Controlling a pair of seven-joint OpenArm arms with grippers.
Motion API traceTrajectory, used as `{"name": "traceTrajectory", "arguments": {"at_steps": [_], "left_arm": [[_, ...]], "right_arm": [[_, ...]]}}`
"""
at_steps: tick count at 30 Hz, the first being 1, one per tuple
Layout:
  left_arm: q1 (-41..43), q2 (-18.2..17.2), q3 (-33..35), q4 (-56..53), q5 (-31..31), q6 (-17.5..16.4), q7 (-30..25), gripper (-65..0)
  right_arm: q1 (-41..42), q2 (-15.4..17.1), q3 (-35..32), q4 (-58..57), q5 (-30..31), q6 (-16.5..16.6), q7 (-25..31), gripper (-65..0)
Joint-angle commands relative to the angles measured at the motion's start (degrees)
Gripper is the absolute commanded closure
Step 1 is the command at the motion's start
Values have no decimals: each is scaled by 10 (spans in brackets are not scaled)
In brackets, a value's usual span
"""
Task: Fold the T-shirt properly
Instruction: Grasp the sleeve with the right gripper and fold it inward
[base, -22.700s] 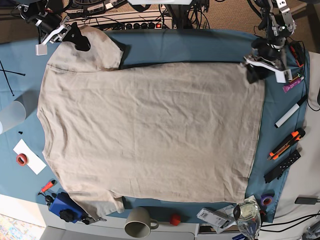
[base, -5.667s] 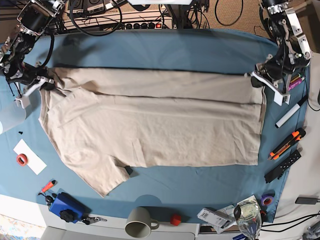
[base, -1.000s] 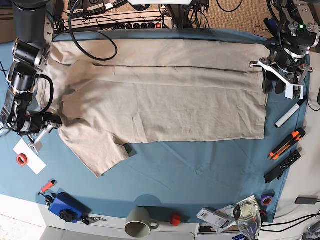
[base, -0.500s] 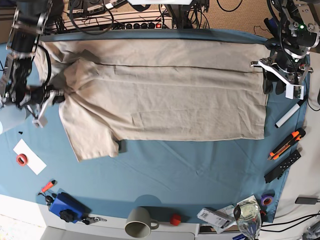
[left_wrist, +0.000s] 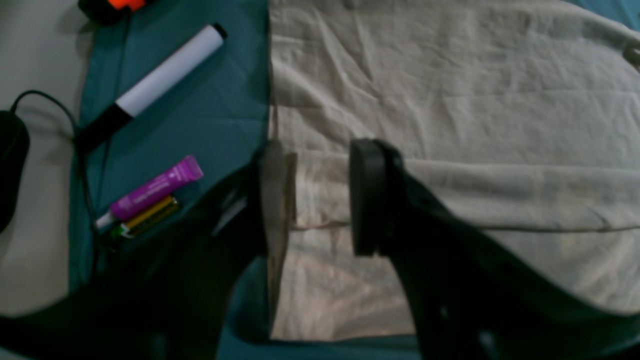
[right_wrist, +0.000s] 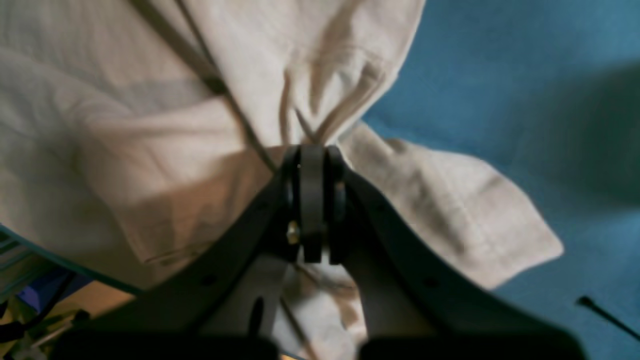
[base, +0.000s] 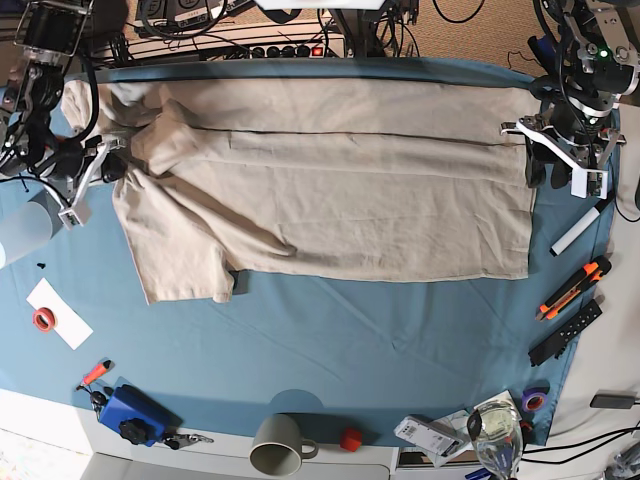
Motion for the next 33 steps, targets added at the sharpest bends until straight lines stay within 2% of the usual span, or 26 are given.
{"name": "traceTrajectory", "arguments": {"at_steps": [1,3,6,8,14,17,20,22,26,29,33], "left_arm": [[-1,-6,-2,10,-4,0,-12,-228],[-1,-6,-2,10,-4,0,-12,-229],[3,-6,-2,10,-4,0,-12,-228],[4,-6,-2,10,-4,2,-12,-229],[5,-6,-2,10,-4,2,-10,-228],[5,-6,-2,10,-4,1,-10,-229],[5,-6,-2,10,-4,1,-10,-228],[6,-4,-2,10,-4,1,-10,-228],[11,-4,-2,10,-4,1,-10,-229],[13,-4,-2,10,-4,1,-10,-228],[13,-4,-2,10,-4,1,-10,-229]], "right_arm": [[8,13,6,9,9,0,8,0],[8,13,6,9,10,0,8,0],[8,13,6,9,10,4,8,-110],[8,13,6,9,10,6,8,-156],[31,17,28,9,10,1,8,-159],[69,17,62,9,-3,2,61,-159],[108,18,73,8,-62,1,119,-159],[121,17,66,0,-87,1,136,-159],[143,17,17,-53,-125,5,161,-170],[170,17,-31,-112,-159,6,188,-262],[213,14,-72,-177,-171,5,245,-275]]}}
